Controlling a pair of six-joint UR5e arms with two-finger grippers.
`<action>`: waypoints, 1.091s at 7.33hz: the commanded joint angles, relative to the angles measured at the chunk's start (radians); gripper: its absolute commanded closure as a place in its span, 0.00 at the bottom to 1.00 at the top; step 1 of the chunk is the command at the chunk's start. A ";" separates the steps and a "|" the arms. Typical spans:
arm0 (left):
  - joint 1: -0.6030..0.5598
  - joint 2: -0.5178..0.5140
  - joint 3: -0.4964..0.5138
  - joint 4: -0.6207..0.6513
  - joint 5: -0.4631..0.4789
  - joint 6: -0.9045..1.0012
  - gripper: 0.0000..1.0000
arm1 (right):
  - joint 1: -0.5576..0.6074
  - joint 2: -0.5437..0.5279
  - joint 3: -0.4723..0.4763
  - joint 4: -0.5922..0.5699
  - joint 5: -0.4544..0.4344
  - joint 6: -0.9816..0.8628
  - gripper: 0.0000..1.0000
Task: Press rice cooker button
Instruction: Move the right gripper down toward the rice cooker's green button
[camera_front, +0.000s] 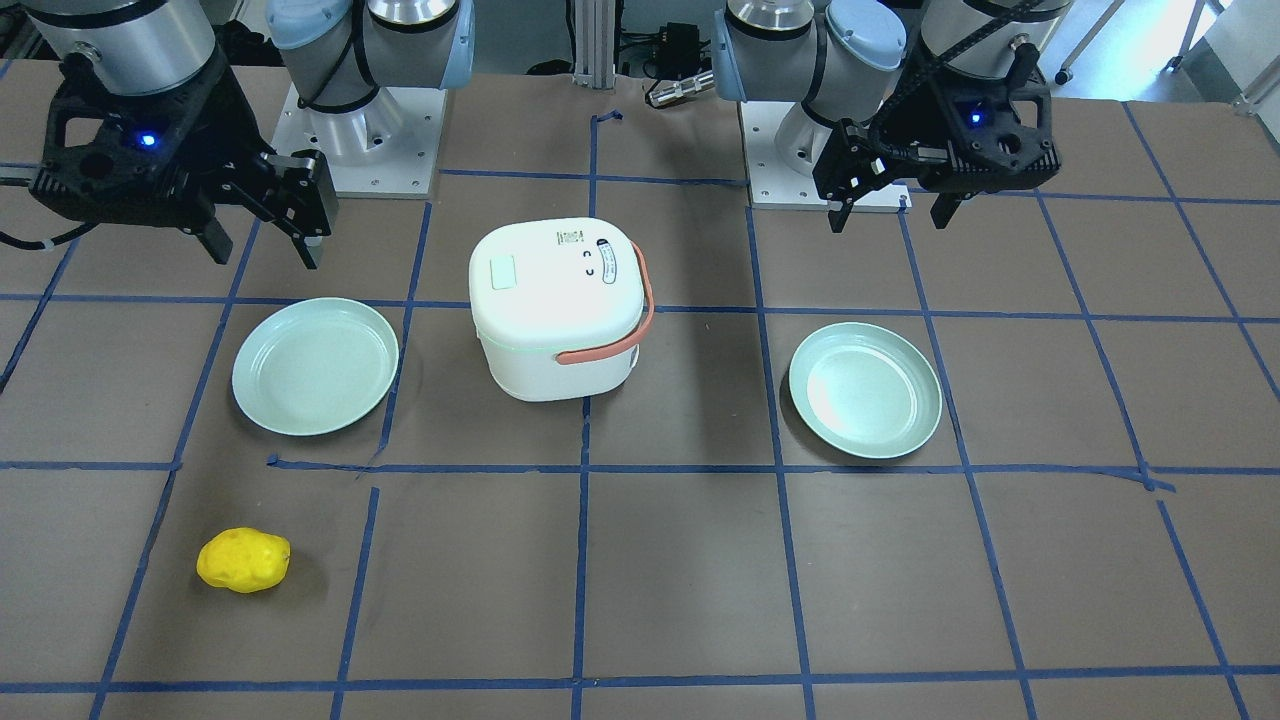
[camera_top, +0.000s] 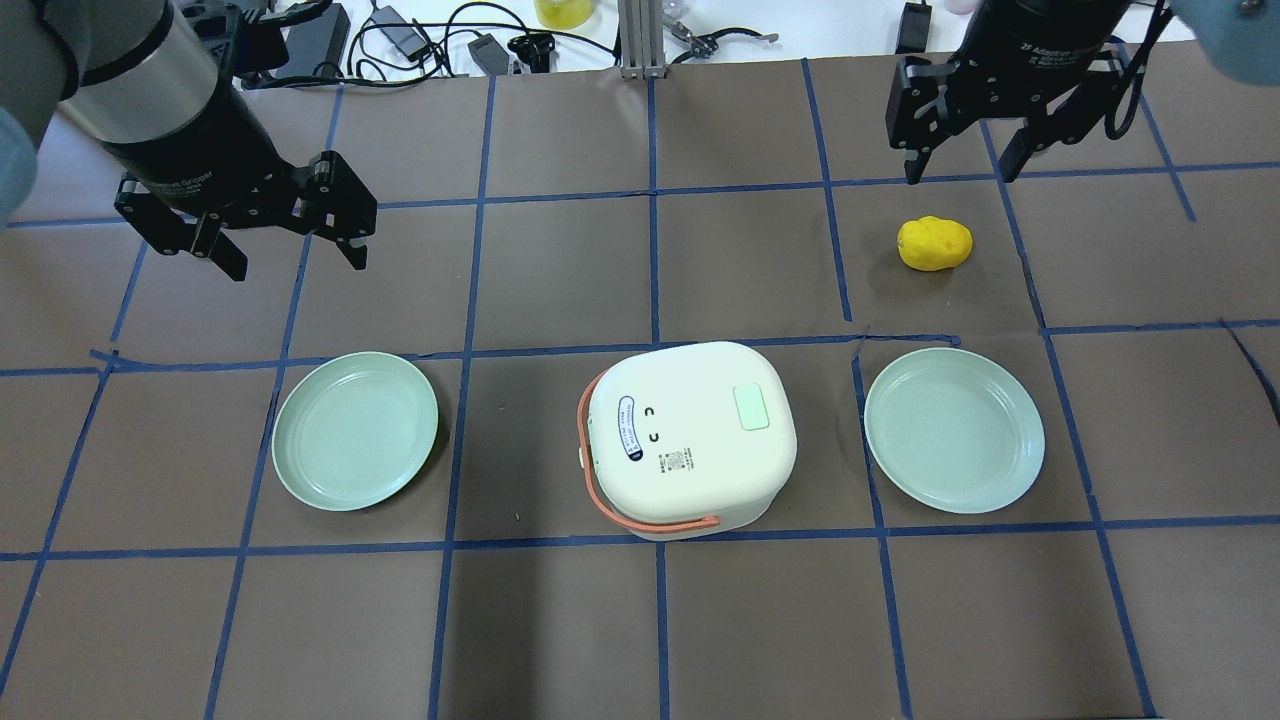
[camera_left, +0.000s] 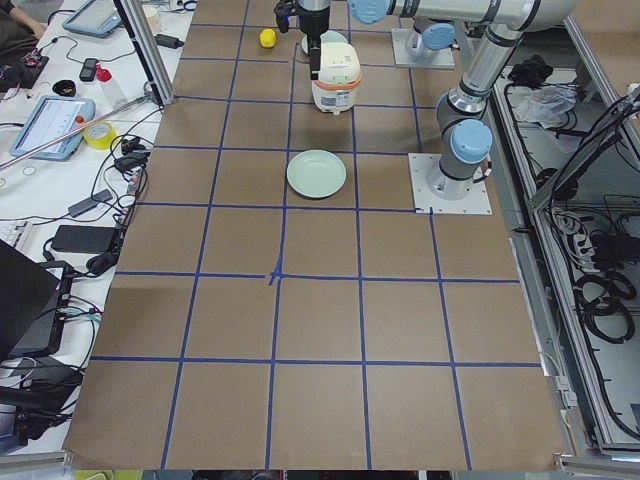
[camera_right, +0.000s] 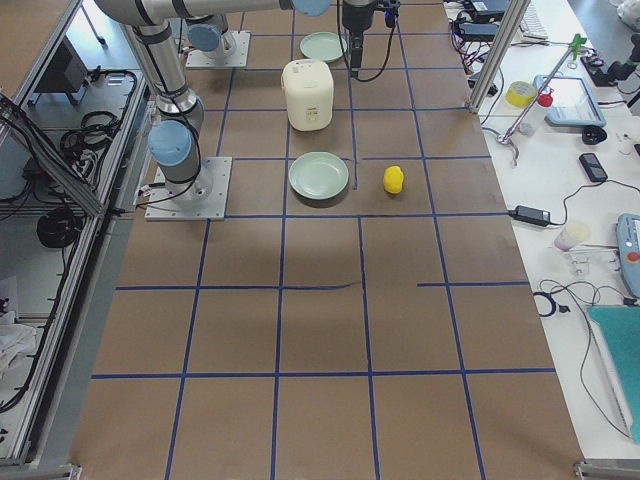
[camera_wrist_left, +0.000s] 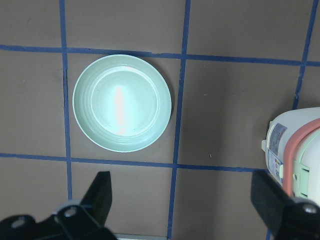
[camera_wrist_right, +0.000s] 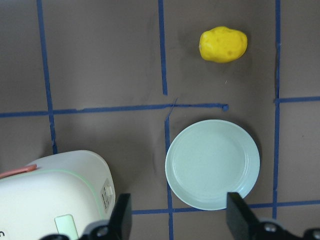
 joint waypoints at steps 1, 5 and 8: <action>0.000 0.000 0.000 0.000 0.000 0.001 0.00 | 0.091 0.000 0.068 0.019 -0.001 0.061 1.00; 0.000 0.000 0.000 0.000 0.000 0.001 0.00 | 0.259 0.000 0.296 -0.174 0.002 0.146 1.00; 0.000 0.000 0.000 0.000 0.000 0.000 0.00 | 0.296 0.002 0.371 -0.257 0.026 0.206 1.00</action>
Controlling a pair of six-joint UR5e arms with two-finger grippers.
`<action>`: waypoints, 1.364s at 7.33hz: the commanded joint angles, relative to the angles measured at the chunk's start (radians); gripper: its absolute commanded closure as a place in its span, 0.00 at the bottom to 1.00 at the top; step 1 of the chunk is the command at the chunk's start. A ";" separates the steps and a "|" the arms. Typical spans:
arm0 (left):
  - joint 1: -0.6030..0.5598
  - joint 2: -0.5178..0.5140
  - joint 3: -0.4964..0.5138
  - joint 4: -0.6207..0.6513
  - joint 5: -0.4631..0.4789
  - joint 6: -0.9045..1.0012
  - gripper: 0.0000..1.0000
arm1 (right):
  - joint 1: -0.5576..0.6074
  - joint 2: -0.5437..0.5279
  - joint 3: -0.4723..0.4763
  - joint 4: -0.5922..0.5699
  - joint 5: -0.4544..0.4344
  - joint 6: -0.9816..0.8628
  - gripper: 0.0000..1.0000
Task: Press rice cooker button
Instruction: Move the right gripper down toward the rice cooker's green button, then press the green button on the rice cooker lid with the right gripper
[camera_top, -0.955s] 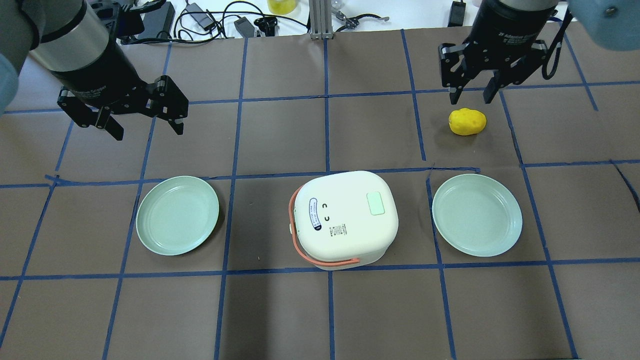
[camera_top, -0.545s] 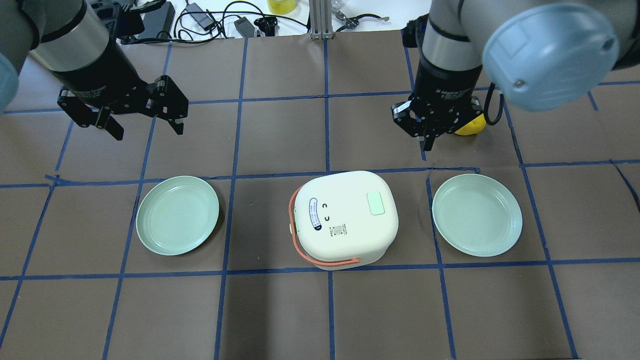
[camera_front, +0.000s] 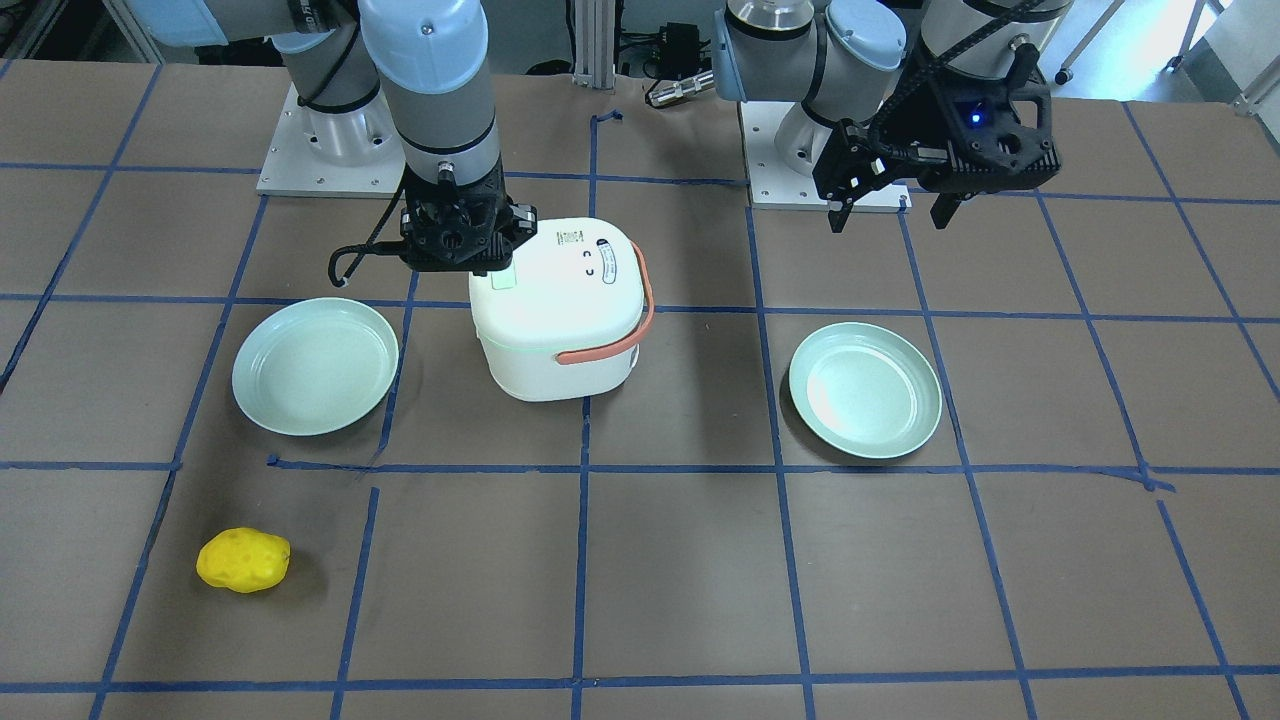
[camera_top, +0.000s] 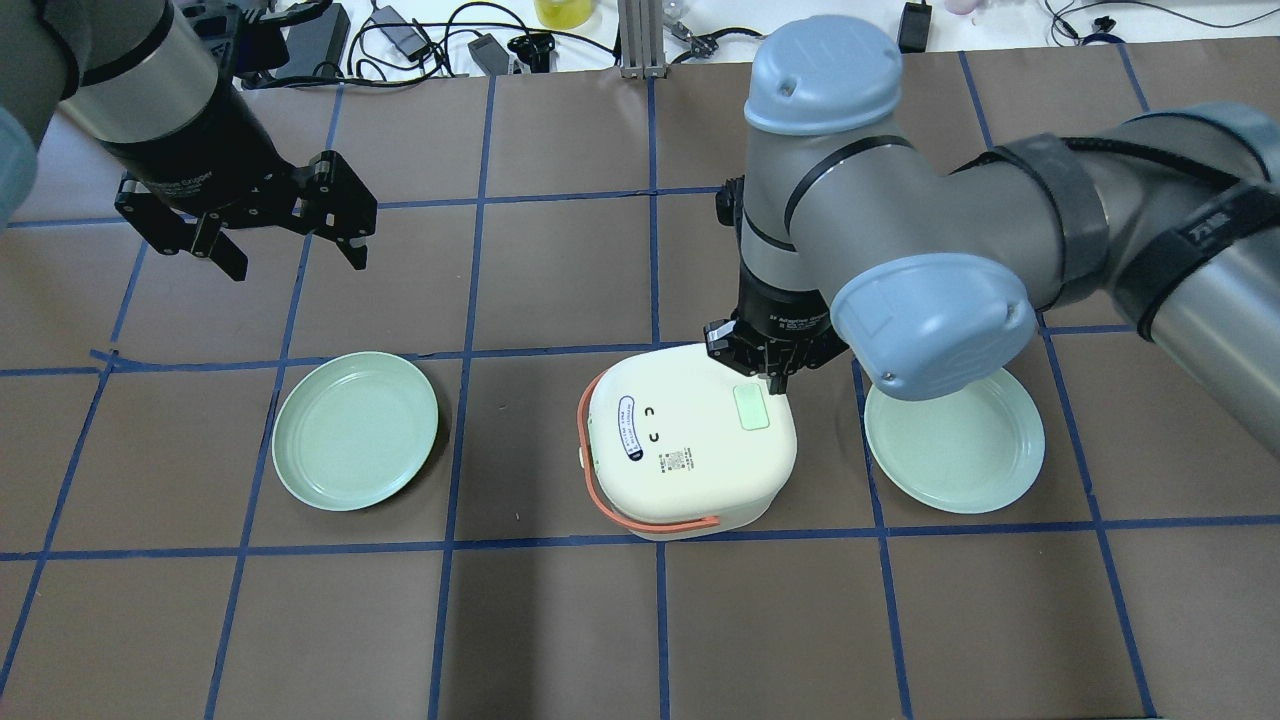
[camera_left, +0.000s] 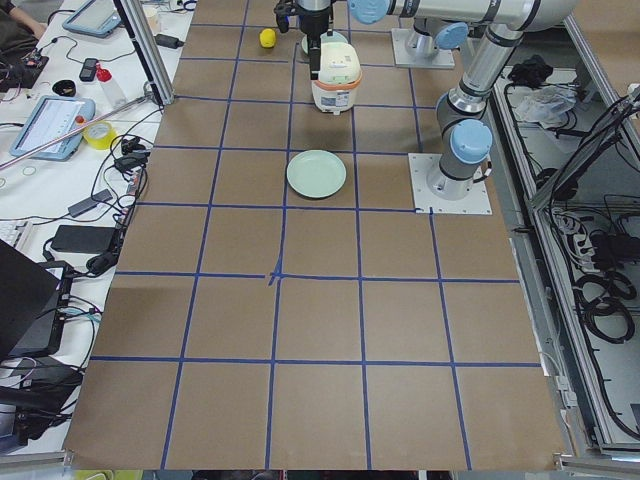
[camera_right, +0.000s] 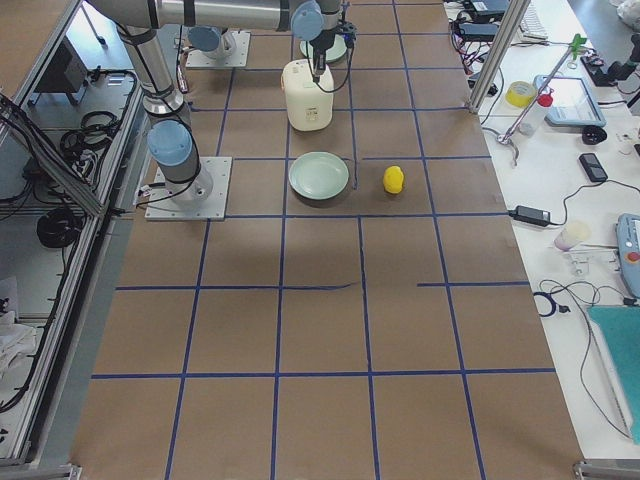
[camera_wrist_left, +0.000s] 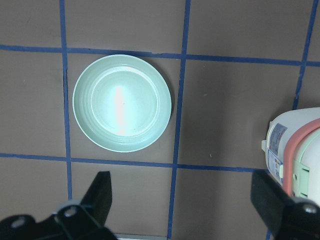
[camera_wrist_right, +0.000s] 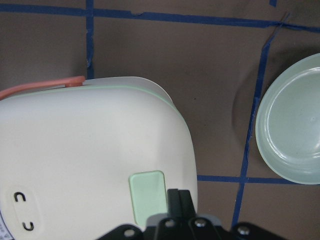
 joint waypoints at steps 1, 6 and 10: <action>0.000 0.000 0.000 0.000 0.000 0.000 0.00 | 0.010 0.001 0.017 -0.019 0.021 0.016 1.00; 0.000 0.000 0.000 0.000 0.000 0.000 0.00 | 0.017 0.010 0.024 -0.025 0.028 0.001 1.00; 0.000 0.000 0.000 0.000 0.000 -0.001 0.00 | -0.011 0.003 -0.129 0.004 -0.004 0.018 0.00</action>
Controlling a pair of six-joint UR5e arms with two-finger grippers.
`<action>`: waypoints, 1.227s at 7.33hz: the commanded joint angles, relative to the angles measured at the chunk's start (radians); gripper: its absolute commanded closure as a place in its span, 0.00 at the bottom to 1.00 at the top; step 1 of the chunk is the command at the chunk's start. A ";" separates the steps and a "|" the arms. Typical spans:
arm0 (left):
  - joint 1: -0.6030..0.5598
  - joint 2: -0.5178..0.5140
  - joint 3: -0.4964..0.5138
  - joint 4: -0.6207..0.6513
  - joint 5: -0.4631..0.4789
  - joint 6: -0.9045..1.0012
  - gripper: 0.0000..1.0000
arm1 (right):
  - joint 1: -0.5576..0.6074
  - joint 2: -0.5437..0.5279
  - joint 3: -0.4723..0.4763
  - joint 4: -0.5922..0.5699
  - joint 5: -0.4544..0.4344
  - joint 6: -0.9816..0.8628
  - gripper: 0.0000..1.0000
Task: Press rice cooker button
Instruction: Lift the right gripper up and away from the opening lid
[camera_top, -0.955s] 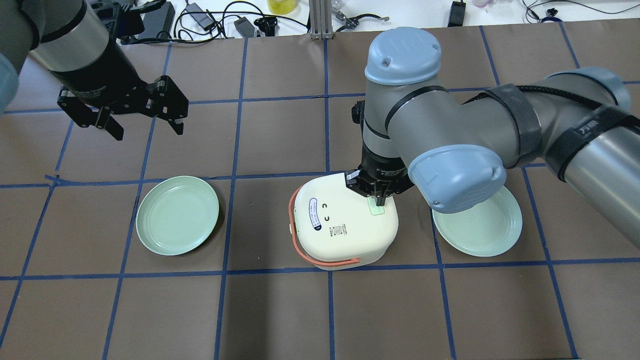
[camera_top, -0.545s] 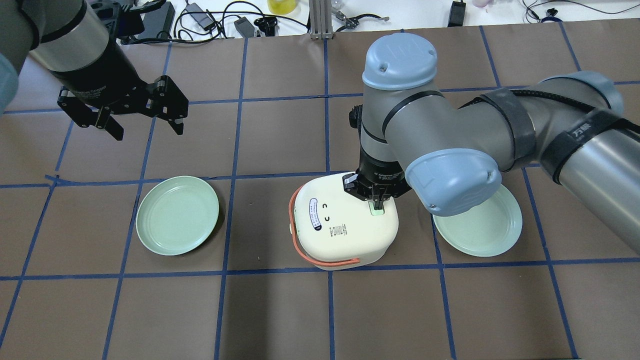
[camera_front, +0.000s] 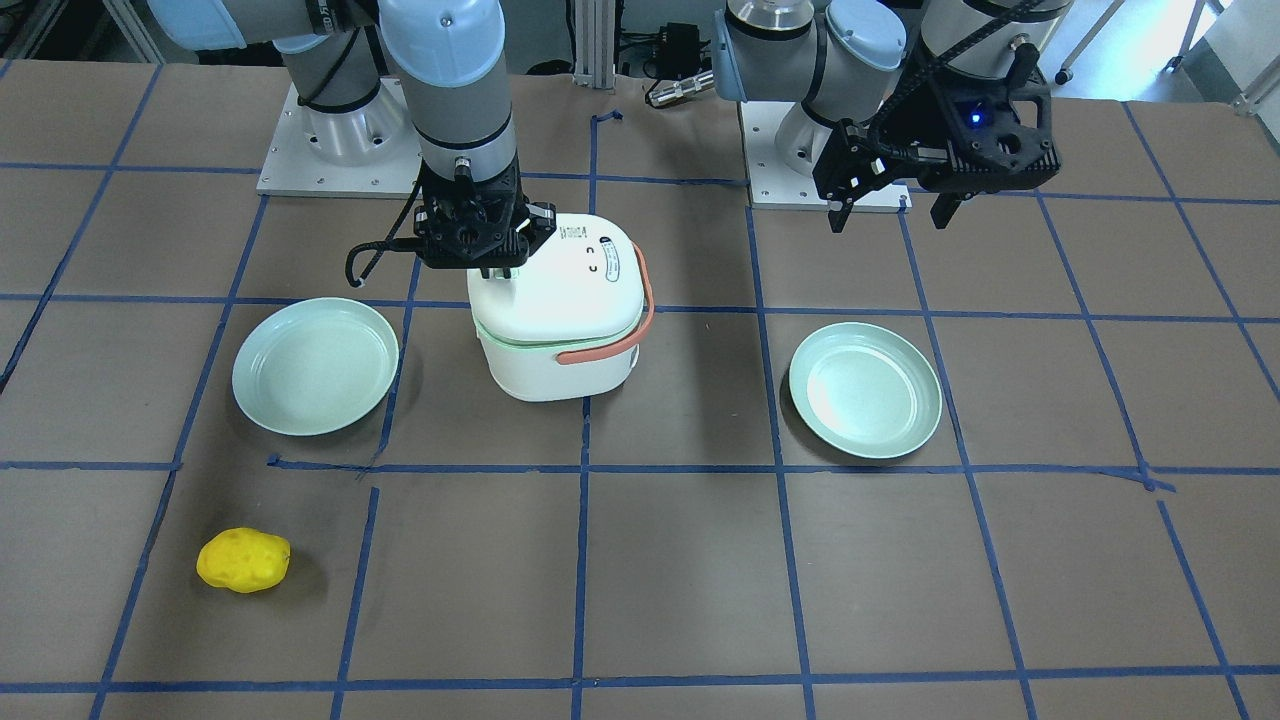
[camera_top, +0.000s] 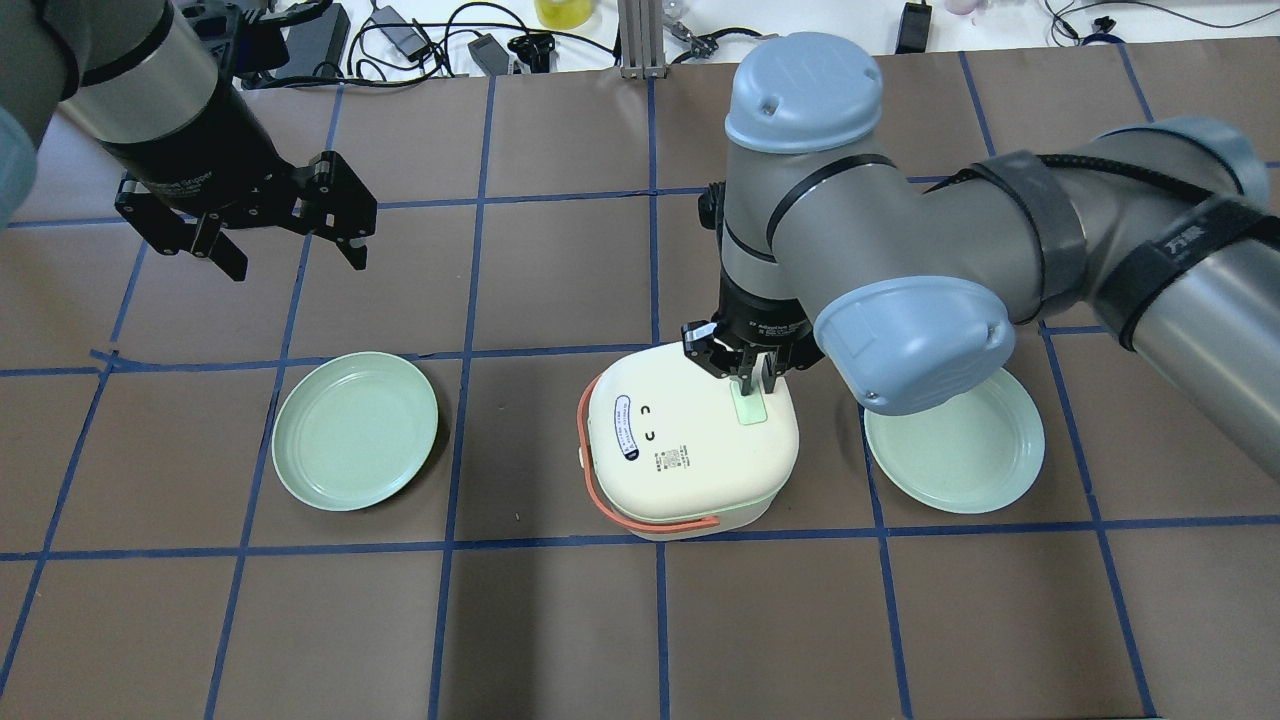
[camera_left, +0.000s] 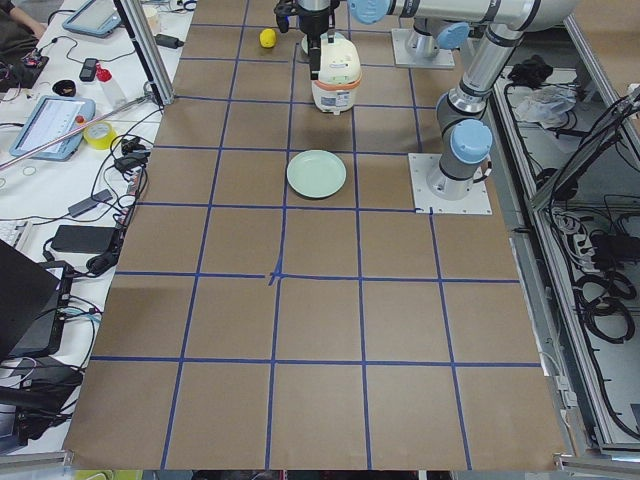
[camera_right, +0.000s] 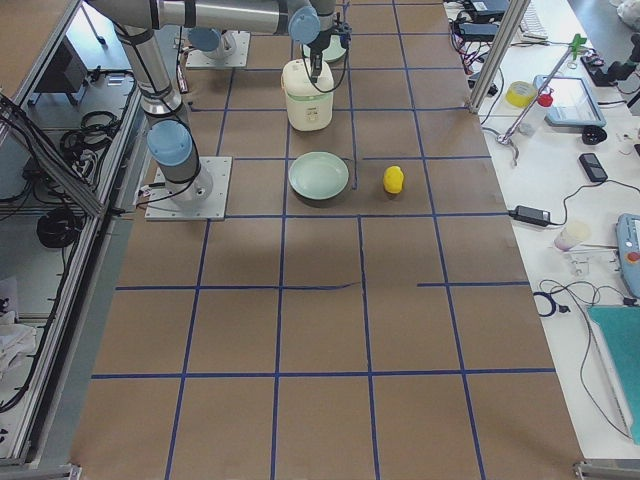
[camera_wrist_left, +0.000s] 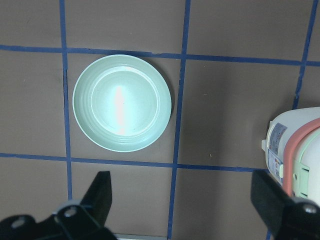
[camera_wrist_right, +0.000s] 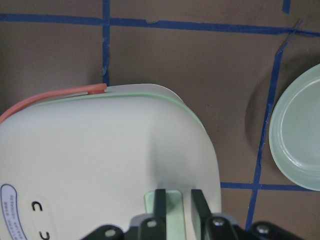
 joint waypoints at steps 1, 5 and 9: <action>0.000 0.000 0.000 0.000 0.000 0.000 0.00 | -0.085 0.000 -0.156 0.098 -0.006 -0.009 0.00; 0.000 0.000 0.000 0.000 0.000 0.000 0.00 | -0.268 -0.001 -0.315 0.219 -0.016 -0.178 0.00; 0.000 0.000 0.000 0.000 0.000 0.000 0.00 | -0.267 -0.012 -0.308 0.160 -0.034 -0.175 0.00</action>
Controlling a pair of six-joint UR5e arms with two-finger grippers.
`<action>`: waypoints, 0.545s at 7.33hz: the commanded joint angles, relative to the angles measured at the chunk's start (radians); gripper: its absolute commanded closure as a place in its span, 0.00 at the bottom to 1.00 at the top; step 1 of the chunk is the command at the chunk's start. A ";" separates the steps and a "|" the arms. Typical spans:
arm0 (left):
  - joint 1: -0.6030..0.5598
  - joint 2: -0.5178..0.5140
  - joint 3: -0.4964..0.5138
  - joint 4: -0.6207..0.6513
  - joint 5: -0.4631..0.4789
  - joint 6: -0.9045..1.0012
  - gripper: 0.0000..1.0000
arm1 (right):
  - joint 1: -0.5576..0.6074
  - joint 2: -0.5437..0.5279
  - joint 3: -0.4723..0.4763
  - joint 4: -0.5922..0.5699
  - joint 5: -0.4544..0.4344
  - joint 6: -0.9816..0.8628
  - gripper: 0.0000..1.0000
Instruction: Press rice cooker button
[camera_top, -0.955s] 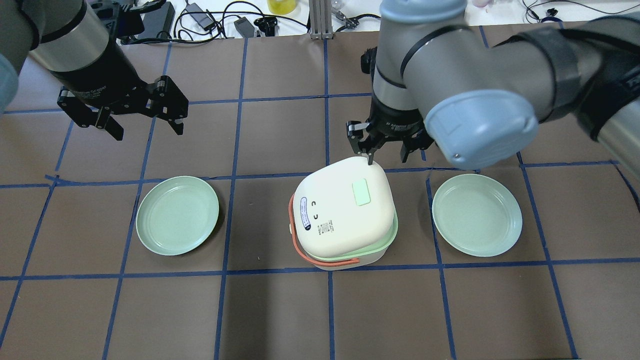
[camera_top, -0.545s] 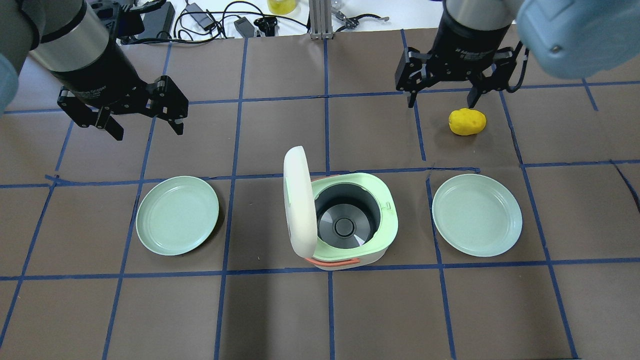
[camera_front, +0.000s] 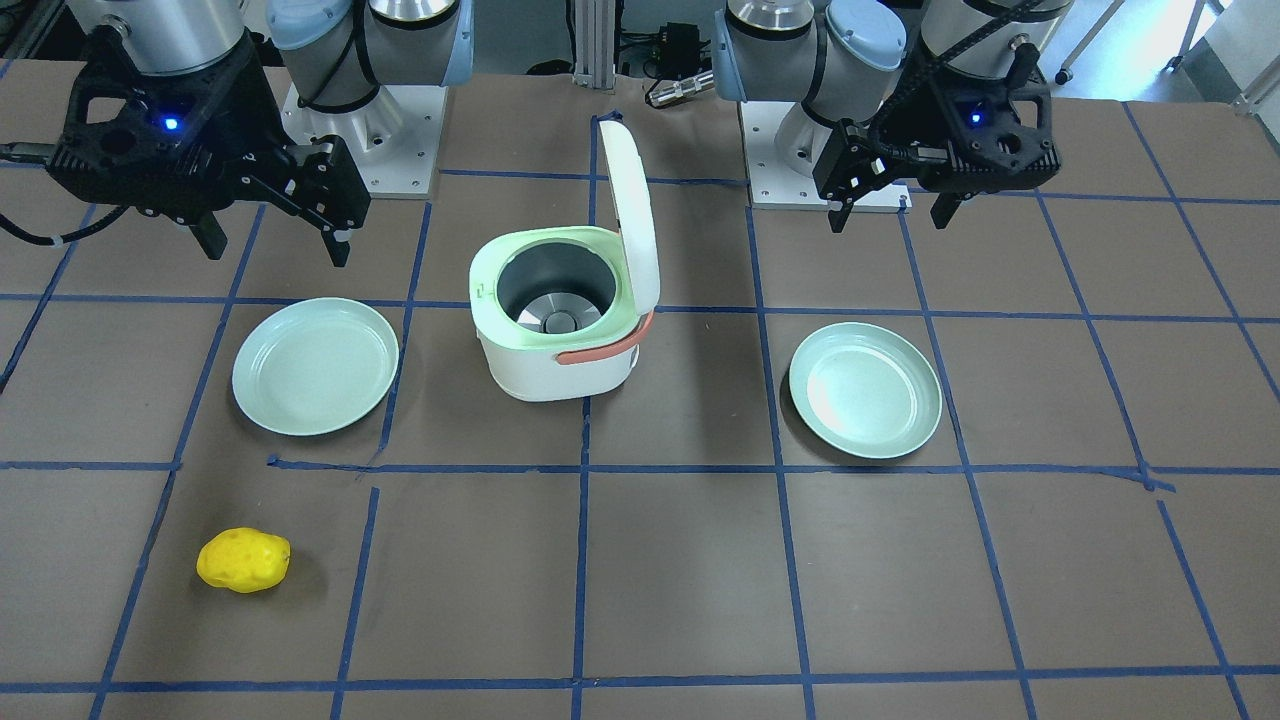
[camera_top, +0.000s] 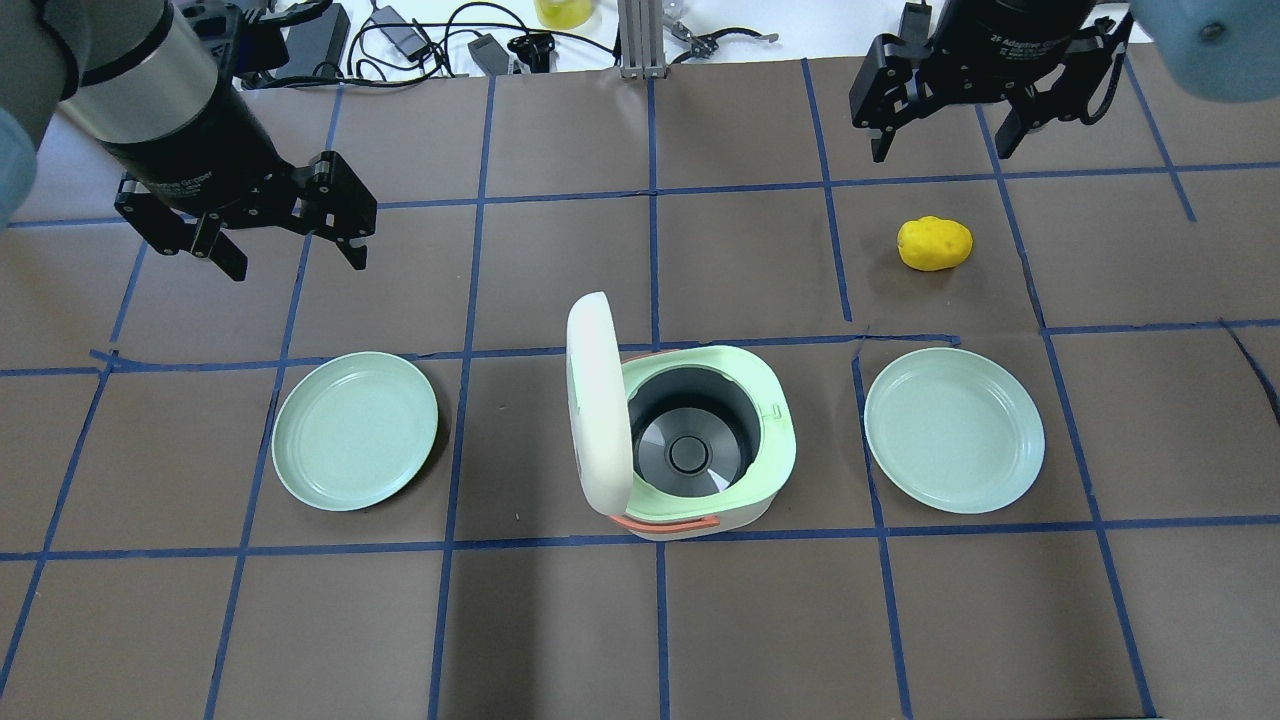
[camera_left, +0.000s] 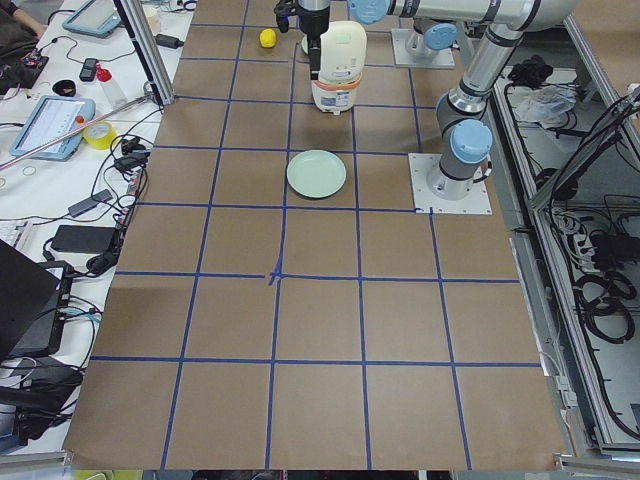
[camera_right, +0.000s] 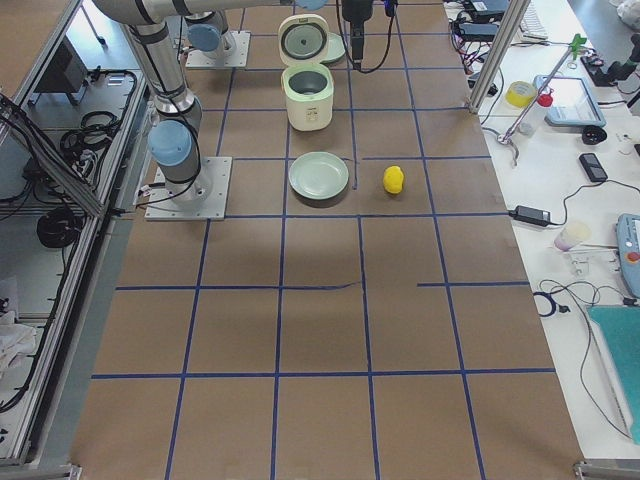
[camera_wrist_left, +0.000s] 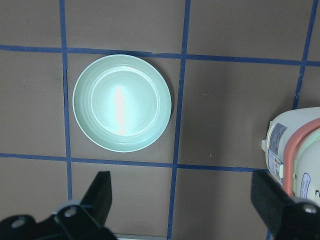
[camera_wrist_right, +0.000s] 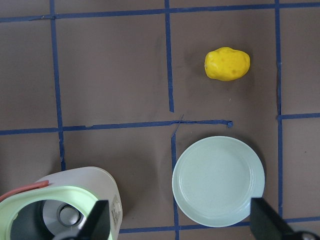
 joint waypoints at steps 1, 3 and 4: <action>0.000 0.000 0.000 0.000 0.000 0.000 0.00 | 0.004 -0.002 0.006 -0.009 0.002 0.011 0.00; 0.000 0.000 0.000 0.000 0.000 -0.002 0.00 | 0.001 -0.003 0.006 -0.007 -0.003 0.011 0.00; 0.000 0.000 0.000 0.000 0.000 -0.002 0.00 | 0.001 -0.003 0.006 -0.007 -0.003 0.009 0.00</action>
